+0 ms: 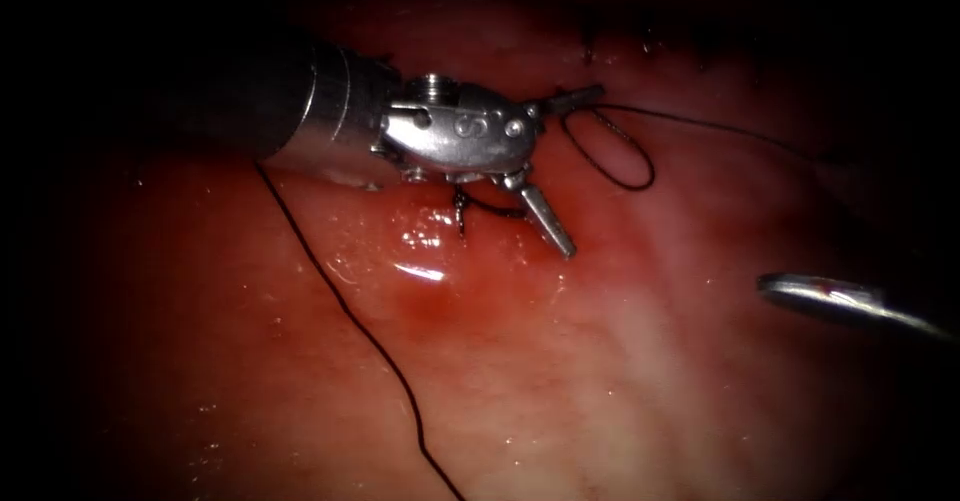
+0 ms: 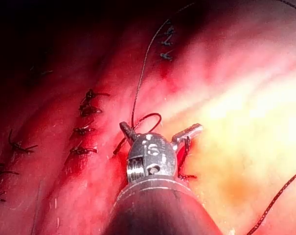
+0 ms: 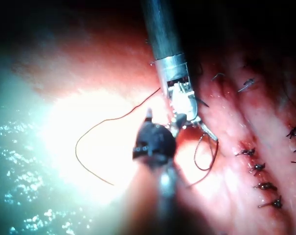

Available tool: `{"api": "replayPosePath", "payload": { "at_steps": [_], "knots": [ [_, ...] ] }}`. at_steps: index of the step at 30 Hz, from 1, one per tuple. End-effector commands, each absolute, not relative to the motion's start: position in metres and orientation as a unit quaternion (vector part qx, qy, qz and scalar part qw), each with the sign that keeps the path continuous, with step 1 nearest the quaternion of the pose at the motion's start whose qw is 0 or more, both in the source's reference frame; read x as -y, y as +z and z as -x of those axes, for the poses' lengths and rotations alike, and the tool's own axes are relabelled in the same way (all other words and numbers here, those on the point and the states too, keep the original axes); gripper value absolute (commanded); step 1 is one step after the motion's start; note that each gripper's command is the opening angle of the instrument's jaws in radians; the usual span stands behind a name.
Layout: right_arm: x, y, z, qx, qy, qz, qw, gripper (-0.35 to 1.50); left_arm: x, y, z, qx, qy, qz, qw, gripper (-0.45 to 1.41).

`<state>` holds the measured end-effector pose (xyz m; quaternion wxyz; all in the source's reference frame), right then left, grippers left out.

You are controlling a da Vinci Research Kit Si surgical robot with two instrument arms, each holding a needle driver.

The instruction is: Wound Closure

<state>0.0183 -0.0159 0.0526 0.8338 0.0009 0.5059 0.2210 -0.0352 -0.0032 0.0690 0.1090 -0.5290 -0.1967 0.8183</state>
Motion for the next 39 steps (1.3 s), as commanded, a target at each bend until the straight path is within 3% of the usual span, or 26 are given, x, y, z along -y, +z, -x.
{"api": "replayPosePath", "payload": {
  "at_steps": [1, 9, 26, 35, 39],
  "knots": [
    [0.016, 0.054, -0.0189, -0.503, 0.223, -0.002, 0.835, 1.26, 0.003, 0.069, 0.0354, 0.203, 0.822, 0.519, 0.115, 1.18],
    [0.016, 0.059, -0.0211, -0.495, 0.228, 0.008, 0.838, 1.24, 0.0, 0.068, 0.0341, 0.239, 0.825, 0.478, 0.186, 1.38],
    [0.011, 0.066, -0.0246, -0.486, 0.234, 0.012, 0.842, 1.16, -0.001, 0.068, 0.0311, 0.213, 0.852, 0.433, 0.205, 1.4],
    [0.013, 0.066, -0.0243, -0.503, 0.235, -0.008, 0.832, 1.14, -0.001, 0.061, 0.0276, 0.126, 0.844, 0.498, 0.151, 1.06],
    [0.013, 0.064, -0.0243, -0.507, 0.238, -0.012, 0.828, 1.11, 0.004, 0.059, 0.0277, 0.083, 0.858, 0.491, 0.125, 0.79]
  ]
}}
